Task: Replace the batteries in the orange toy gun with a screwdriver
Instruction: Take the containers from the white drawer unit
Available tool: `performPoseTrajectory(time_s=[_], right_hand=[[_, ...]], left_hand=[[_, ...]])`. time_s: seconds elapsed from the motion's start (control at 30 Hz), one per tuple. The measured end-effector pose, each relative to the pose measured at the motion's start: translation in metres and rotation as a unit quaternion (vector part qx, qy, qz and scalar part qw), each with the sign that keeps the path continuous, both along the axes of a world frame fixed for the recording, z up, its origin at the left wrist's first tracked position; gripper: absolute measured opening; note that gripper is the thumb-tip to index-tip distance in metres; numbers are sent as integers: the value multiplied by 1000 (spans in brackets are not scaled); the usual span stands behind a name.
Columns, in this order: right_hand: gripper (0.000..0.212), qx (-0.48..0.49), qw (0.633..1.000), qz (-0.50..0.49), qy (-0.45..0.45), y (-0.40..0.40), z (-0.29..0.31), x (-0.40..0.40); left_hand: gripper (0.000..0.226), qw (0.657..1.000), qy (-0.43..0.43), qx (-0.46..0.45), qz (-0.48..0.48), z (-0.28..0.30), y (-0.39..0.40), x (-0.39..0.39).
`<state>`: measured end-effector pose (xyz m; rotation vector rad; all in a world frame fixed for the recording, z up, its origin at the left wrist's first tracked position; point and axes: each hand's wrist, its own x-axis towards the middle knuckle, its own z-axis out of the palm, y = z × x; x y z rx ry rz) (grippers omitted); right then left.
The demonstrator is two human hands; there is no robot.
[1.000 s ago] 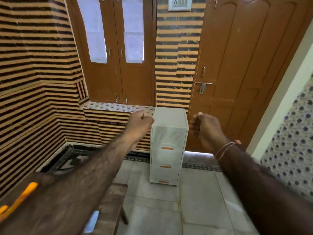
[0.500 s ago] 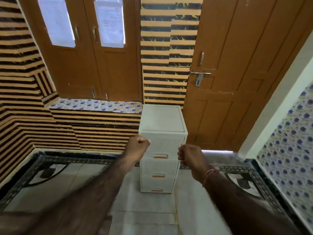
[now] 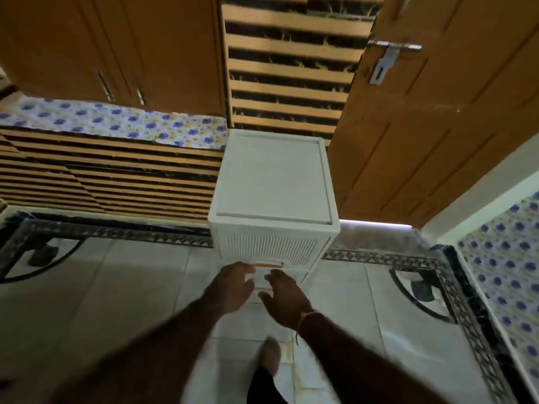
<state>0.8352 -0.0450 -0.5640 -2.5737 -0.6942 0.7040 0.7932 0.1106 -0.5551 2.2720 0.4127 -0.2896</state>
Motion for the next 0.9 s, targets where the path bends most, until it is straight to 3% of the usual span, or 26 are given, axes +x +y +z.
performPoseTrajectory(time_s=[0.13, 0.23, 0.33, 0.4, 0.6, 0.9], right_hand=[[57, -81, 993, 54, 60, 8, -56, 56], [53, -121, 983, 91, 105, 10, -82, 84], [49, -145, 975, 114, 124, 12, -100, 102], [48, -144, 975, 111, 131, 14, -109, 106], [53, -144, 974, 120, 124, 17, -120, 108], [45, -104, 989, 78, 70, 2, -108, 59]], left_hand=[[51, 989, 80, 66, -110, -68, 8, 46], [59, 974, 173, 34, -142, -130, 15, 60], [67, 956, 180, 148, -178, -117, 5, 77], [67, 939, 224, 163, -203, -115, -3, 90], [58, 925, 227, 191, -236, -127, -9, 103], [47, 948, 129, 178, -230, -116, -11, 54]])
